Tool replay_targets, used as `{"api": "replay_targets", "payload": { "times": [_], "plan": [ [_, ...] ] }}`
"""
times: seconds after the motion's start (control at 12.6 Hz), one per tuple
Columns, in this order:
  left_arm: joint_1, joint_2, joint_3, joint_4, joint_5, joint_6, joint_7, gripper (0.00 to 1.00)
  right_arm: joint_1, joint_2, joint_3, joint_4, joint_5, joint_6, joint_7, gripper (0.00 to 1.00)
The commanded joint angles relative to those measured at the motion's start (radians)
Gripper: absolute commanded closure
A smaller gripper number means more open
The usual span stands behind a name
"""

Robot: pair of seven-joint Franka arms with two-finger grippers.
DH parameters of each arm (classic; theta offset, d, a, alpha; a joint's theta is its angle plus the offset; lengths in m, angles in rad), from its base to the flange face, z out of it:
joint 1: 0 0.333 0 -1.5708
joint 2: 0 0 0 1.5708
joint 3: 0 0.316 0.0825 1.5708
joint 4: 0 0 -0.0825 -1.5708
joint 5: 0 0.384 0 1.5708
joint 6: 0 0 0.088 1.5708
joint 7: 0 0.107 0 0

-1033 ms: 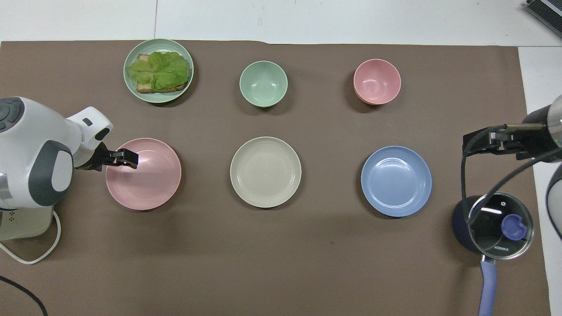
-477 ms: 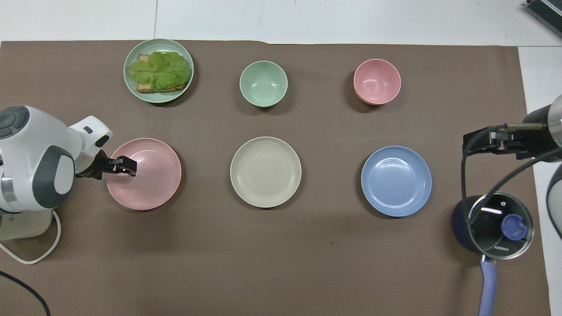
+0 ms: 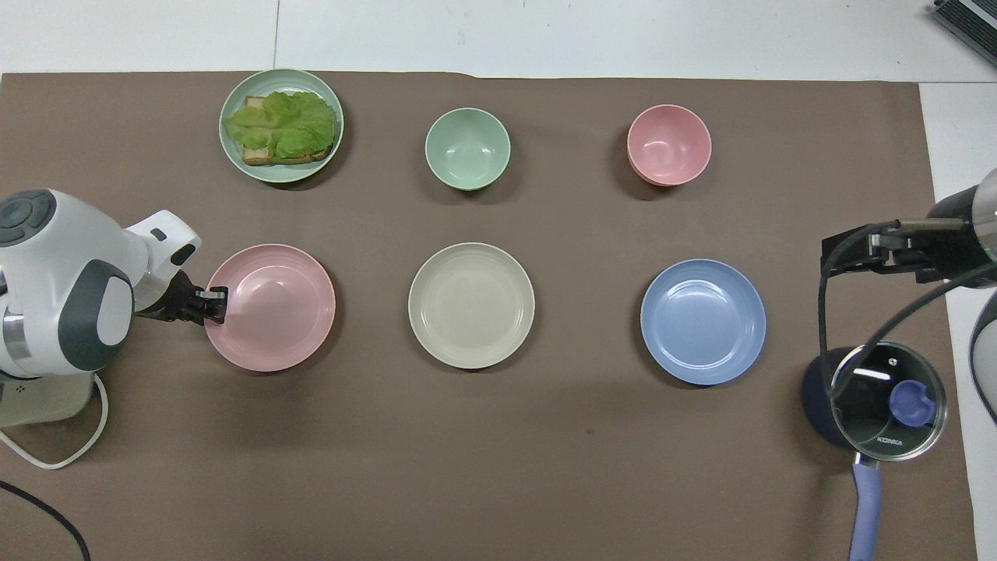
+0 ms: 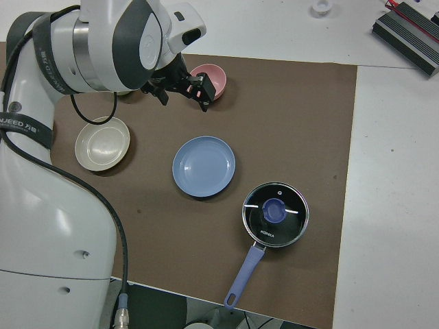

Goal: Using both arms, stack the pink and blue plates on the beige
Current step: 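Reach the left gripper to the pink plate's near rim and grasp it, then carry the pink plate with the left gripper onto the beige plate, release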

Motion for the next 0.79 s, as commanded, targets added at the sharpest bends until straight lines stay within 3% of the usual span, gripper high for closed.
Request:
{"api": "replay_targets", "payload": {
  "times": [0.0,0.4,0.72],
  "plan": [
    [0.009,-0.019,0.000,-0.014,-0.012,-0.030,0.031,1.00,-0.001,-0.004,-0.003,0.002,0.014,0.007,-0.020,0.00],
    [0.013,-0.017,0.000,0.014,-0.012,-0.083,0.056,1.00,-0.001,-0.004,-0.003,0.002,0.014,0.007,-0.020,0.00],
    [-0.002,-0.014,-0.002,0.234,-0.079,-0.408,0.036,1.00,-0.001,-0.006,-0.003,0.001,0.014,0.007,-0.020,0.00]
  ]
}}
